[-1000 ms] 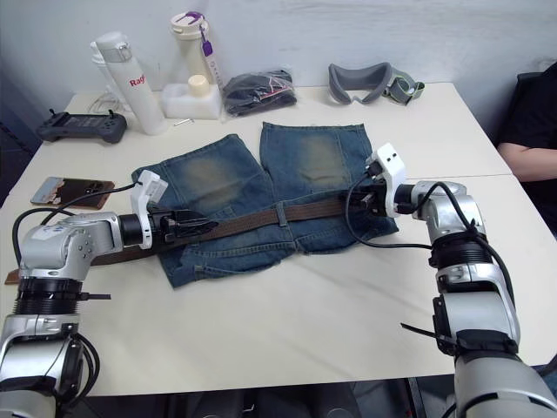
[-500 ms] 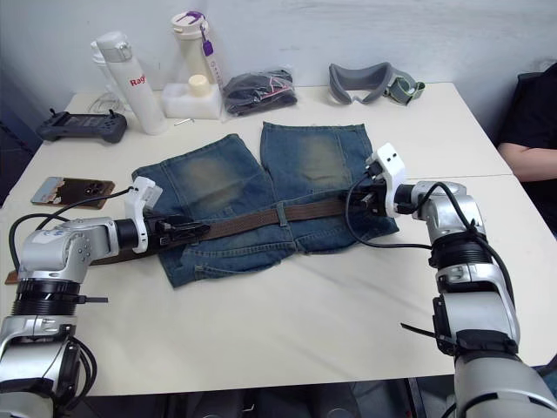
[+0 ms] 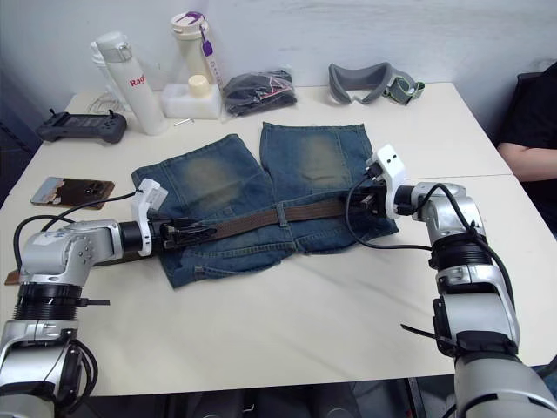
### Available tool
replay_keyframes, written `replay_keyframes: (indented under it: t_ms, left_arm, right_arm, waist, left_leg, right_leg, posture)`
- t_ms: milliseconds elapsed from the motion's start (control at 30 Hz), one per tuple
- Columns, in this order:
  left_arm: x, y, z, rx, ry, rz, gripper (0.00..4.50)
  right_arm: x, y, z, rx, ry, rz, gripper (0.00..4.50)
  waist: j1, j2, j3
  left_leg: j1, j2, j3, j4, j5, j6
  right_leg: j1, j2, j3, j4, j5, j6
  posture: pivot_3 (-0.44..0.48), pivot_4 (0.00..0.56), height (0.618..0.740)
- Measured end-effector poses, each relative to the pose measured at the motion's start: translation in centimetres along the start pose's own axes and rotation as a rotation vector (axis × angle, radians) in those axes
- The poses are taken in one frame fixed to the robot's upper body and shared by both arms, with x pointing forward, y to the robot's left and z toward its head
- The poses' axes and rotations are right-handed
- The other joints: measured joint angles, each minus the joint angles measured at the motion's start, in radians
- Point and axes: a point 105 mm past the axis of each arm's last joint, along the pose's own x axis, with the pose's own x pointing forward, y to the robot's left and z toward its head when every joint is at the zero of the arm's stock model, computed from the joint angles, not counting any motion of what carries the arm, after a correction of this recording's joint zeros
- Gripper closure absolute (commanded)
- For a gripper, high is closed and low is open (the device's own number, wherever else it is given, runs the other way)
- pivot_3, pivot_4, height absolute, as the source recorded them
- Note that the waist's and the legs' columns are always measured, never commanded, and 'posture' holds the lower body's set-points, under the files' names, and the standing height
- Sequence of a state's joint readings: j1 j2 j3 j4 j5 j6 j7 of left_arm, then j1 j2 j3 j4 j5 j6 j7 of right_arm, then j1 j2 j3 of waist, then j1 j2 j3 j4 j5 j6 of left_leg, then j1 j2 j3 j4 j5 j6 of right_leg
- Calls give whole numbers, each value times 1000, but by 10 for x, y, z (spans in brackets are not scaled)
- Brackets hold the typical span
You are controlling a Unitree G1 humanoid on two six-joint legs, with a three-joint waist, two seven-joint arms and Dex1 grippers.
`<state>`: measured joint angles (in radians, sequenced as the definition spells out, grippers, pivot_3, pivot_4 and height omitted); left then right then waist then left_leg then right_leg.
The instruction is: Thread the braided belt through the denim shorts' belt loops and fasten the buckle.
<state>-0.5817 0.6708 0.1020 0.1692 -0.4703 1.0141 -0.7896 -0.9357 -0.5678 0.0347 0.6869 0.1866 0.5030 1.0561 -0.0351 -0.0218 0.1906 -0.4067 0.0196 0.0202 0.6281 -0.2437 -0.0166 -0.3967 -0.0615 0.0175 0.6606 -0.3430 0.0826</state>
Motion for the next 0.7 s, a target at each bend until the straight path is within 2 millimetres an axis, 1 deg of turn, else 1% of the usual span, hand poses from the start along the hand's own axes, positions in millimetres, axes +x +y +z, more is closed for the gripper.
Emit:
replay_keyframes:
  t_ms: [33,67,100,133,167,200,267,300,367,400,500,533,600,633,700]
  left_arm:
    - [0,0,-1,-2,2,1,1343]
    - [0,1,-1,-3,-1,3,1882]
    - [-1,1,0,-5,-5,5,2223]
    - [-2,1,0,-5,-8,6,2729]
    - [-2,1,1,-3,-10,5,2880]
    - [-3,0,1,0,-15,0,3226]
    - [-4,-8,5,26,-26,-31,4179]
    - [-5,-10,5,41,-25,-41,4429]
    - [-9,-14,6,74,-25,-53,4500]
    - [-15,-19,6,133,-23,-72,4500]
    - [-23,-33,2,253,-24,-124,4500]
    - [-29,-43,-4,315,-9,-166,4500]
    - [-35,-53,-11,377,10,-216,4500]
    - [-40,-61,-19,435,32,-254,4500]
    - [-48,-70,-28,504,47,-297,4500]
  right_arm:
    - [0,0,0,0,0,0,4181]
    - [0,0,0,-1,0,0,4181]
    - [0,0,0,-2,-1,0,4181]
    - [0,0,1,-6,-2,1,4181]
    - [-1,1,1,-11,-3,1,4181]
    - [-2,1,1,-22,-5,1,4181]
    - [-7,3,3,-74,-25,18,4181]
    - [-10,6,4,-101,-36,32,4181]
    - [-15,11,7,-147,-53,61,4181]
    - [-23,21,11,-231,-68,106,4181]
    - [-30,37,11,-370,-88,152,4181]
    - [-34,47,5,-424,-92,179,4181]
    - [-38,55,-5,-468,-88,202,4181]
    - [-43,61,-12,-548,-92,211,4181]
    - [-53,64,-23,-649,-102,205,4181]
  waist:
    - [0,0,0]
    - [1,0,0]
    - [0,0,0]
    - [0,0,0]
    - [0,0,0]
    - [2,0,0]
    - [4,0,0]
    - [5,0,0]
    - [4,0,0]
    - [3,0,0]
    - [2,0,0]
    - [3,0,0]
    - [4,0,0]
    - [5,0,0]
    - [6,0,0]
  left_leg:
    - [0,0,0,0,0,0]
    - [0,0,0,0,0,0]
    - [0,0,0,0,0,0]
    - [0,0,0,0,0,0]
    - [0,0,0,0,0,0]
    - [0,0,0,0,0,0]
    - [0,0,0,0,0,0]
    - [0,0,0,0,-1,0]
    - [0,0,0,0,-1,-1]
    - [0,1,0,-1,-1,-1]
    - [0,2,0,-1,-2,-2]
    - [1,2,1,-1,-4,-2]
    - [1,3,1,-1,-5,-2]
    - [1,3,1,-1,-5,-1]
    - [2,3,1,-1,-6,-1]
  right_leg:
    - [0,0,0,0,0,0]
    - [0,0,0,0,0,0]
    - [0,0,0,0,0,0]
    - [0,0,0,0,0,0]
    - [0,0,0,0,0,0]
    - [0,0,0,0,0,0]
    - [0,0,0,-1,0,0]
    - [0,0,0,-1,0,0]
    - [0,0,0,-1,0,0]
    - [0,1,0,-2,0,0]
    - [1,1,0,-3,0,0]
    - [2,2,1,-3,0,-1]
    - [2,2,1,-4,0,-1]
    - [2,2,1,-5,0,-1]
    - [4,2,1,-7,-1,-1]
  posture:
    - [0,150,740]
    - [0,150,740]
    - [0,150,740]
    - [0,150,740]
    - [0,150,740]
    - [0,150,740]
    - [0,150,740]
    - [0,150,740]
    - [0,150,740]
    - [0,150,740]
    - [0,150,740]
    - [0,150,740]
    - [0,150,740]
    - [0,150,740]
    - [0,150,740]
